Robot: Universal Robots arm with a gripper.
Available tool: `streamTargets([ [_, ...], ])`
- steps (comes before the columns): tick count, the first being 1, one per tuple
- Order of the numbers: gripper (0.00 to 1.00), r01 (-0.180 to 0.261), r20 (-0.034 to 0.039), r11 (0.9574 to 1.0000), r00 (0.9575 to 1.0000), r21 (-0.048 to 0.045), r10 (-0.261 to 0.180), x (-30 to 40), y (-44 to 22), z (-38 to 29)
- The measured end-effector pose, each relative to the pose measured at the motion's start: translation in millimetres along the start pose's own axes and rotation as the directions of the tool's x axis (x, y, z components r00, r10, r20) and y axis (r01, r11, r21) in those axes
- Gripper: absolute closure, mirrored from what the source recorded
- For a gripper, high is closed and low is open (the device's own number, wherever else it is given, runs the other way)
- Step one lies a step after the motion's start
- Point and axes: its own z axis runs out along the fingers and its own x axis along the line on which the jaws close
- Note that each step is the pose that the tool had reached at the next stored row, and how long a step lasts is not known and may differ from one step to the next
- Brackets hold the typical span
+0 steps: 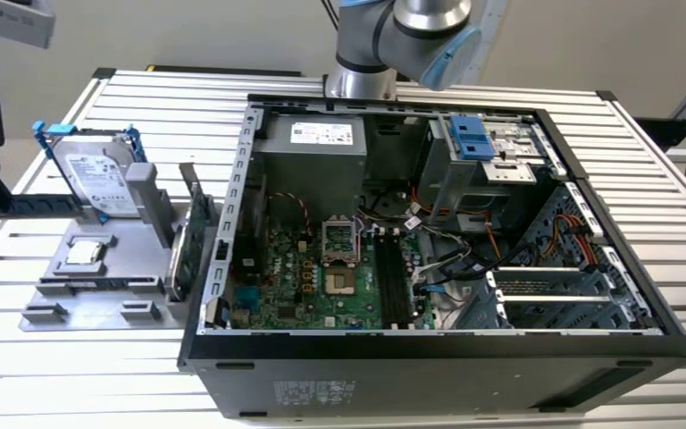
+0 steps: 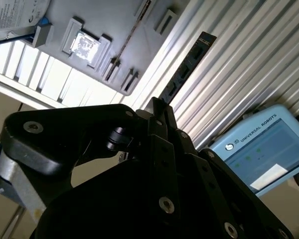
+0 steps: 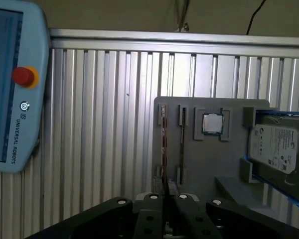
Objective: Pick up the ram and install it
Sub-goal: 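Pick up the ram and move it above insertion slot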
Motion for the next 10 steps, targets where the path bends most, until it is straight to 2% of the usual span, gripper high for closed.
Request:
streamTargets([
  [10, 1.00, 0.000, 0.0000, 1.0000, 1.0000, 0.0001, 0.000, 0.2, 0.0, -4.6],
])
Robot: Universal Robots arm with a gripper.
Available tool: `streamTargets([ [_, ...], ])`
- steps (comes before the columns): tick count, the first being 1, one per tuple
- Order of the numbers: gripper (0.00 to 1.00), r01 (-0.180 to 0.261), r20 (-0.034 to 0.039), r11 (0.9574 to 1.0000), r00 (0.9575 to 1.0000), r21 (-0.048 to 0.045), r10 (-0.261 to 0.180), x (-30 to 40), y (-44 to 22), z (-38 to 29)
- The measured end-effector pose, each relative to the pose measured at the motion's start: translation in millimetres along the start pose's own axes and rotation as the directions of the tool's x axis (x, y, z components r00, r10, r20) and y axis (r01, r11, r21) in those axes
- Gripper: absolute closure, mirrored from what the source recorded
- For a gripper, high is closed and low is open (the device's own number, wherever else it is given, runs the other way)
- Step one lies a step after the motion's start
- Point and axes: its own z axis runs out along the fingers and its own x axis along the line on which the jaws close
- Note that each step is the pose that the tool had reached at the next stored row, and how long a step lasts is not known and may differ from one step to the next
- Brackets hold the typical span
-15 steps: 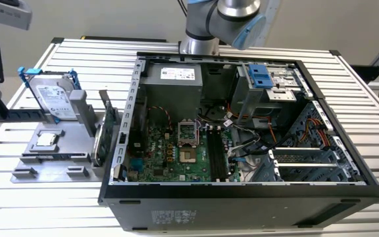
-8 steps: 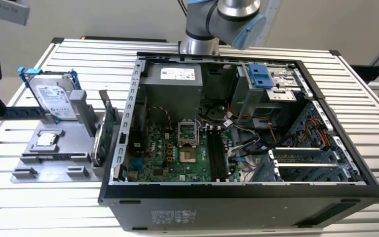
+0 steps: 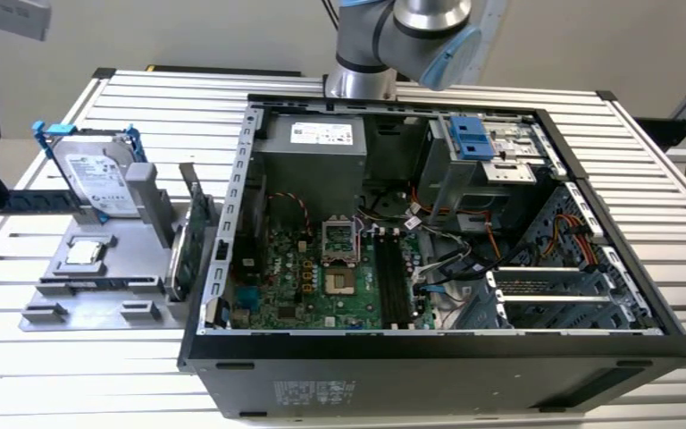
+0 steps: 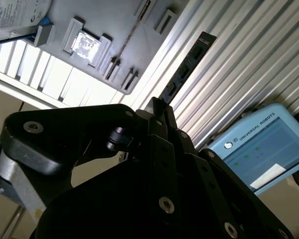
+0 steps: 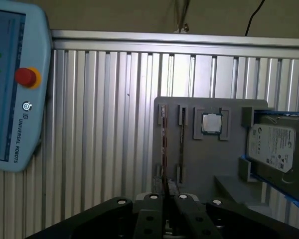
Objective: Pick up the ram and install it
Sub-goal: 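Pick up the ram and move it above insertion slot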
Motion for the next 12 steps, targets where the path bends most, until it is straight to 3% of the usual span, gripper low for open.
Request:
streamTargets([
  [6, 1.00, 0.000, -0.0001, 1.0000, 1.0000, 0.0000, 0.000, 0.1, -0.2, -0.8],
  [12, 1.00, 0.000, -0.0014, 1.0000, 1.0000, -0.0009, 0.000, 0.2, -4.8, -0.8],
])
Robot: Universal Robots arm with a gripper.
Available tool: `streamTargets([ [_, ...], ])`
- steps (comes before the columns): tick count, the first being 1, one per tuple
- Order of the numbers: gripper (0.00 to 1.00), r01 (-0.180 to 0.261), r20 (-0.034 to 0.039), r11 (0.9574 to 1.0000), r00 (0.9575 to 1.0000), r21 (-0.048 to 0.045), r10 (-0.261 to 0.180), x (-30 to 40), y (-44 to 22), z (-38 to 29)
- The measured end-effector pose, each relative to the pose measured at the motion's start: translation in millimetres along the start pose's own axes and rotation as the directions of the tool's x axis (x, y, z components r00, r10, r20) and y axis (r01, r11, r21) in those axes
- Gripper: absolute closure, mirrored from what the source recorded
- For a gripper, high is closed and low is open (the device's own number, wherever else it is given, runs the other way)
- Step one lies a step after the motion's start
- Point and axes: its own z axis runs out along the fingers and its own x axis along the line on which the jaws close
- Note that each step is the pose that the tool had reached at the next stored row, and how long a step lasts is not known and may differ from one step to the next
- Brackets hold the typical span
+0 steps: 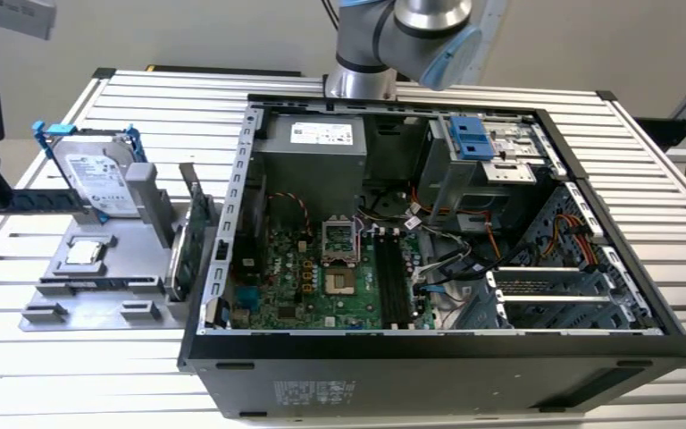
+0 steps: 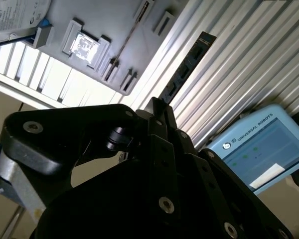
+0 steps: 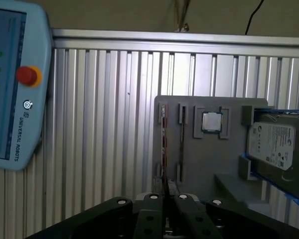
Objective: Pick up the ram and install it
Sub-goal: 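Pick up the ram and move it above insertion slot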
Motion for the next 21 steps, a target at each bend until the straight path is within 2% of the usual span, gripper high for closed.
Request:
streamTargets([
  [21, 1.00, 0.000, -0.0035, 1.0000, 1.0000, -0.0045, 0.000, 1.2, -33.0, 0.0],
])
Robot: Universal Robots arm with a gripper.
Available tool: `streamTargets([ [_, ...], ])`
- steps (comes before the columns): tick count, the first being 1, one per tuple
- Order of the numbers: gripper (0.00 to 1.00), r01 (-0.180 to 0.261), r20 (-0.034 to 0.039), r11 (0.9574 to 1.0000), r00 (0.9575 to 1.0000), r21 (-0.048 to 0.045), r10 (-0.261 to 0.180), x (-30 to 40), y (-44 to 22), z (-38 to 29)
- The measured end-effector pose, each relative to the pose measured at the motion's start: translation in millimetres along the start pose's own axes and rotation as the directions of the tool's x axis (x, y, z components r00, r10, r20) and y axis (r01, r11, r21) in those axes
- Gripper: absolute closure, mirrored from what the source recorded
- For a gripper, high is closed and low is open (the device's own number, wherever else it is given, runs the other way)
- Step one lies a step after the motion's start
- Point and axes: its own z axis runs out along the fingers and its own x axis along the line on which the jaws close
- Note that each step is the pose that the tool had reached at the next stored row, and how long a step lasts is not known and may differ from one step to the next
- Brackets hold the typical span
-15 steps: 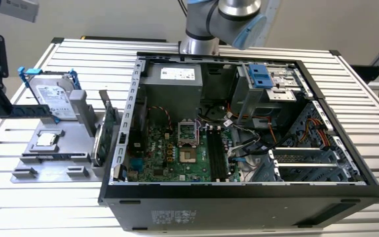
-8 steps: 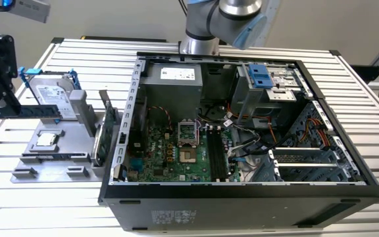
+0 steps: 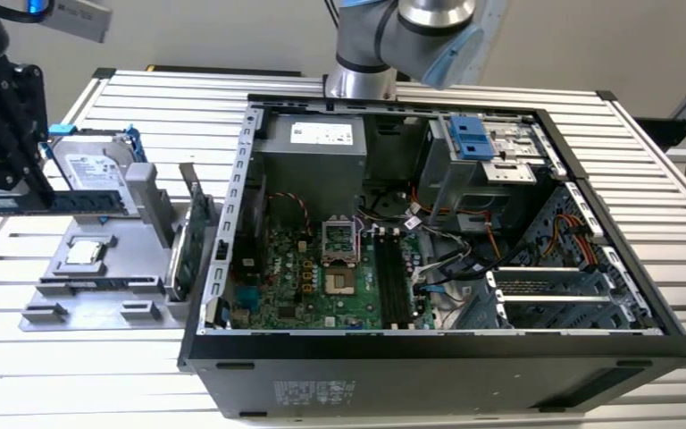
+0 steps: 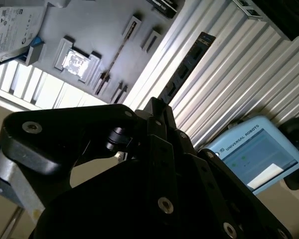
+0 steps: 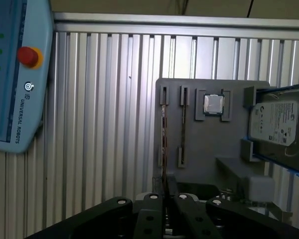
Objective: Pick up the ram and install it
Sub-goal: 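Pick up the ram and move it above insertion slot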
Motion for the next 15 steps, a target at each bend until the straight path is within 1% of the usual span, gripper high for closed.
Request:
streamTargets([
  [15, 1.00, 0.000, -0.0055, 1.0000, 1.0000, -0.0012, 0.000, 0.8, -21.2, 0.1],
])
